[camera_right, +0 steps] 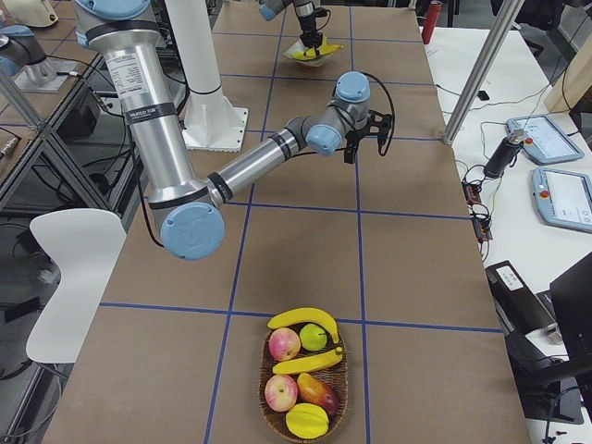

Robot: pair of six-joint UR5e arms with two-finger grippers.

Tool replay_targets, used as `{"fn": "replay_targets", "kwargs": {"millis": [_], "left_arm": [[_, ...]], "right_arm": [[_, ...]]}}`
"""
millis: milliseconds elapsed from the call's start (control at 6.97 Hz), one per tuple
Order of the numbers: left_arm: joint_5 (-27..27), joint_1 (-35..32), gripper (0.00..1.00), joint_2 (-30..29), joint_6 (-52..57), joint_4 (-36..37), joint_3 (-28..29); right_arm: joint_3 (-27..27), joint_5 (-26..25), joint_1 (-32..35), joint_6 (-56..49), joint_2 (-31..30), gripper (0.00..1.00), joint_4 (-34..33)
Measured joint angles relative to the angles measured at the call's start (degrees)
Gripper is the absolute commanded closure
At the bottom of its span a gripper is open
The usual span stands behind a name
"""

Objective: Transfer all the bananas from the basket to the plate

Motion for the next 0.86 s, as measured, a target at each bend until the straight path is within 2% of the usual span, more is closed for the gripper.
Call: {"fn": "replay_targets", "kwargs": {"millis": [287,718,861], "left_arm": [[-0.2,0.0,0.0,0.8,0.1,-1.0,0.4],[-0.6,0.0,0.0,3.8,1.2,-8.5,2.3],[-2.3,-0.9,0.0,3.9,2.0,-9.4,2.5]], "right_arm": [[-0.1,0.0,0.0,-0.1,0.0,0.0,0.0],[-0.1,0.0,0.0,-0.1,0.1,0.0,0.0],[-0.1,0.0,0.1,-0.2,0.0,0.0,0.0]]}}
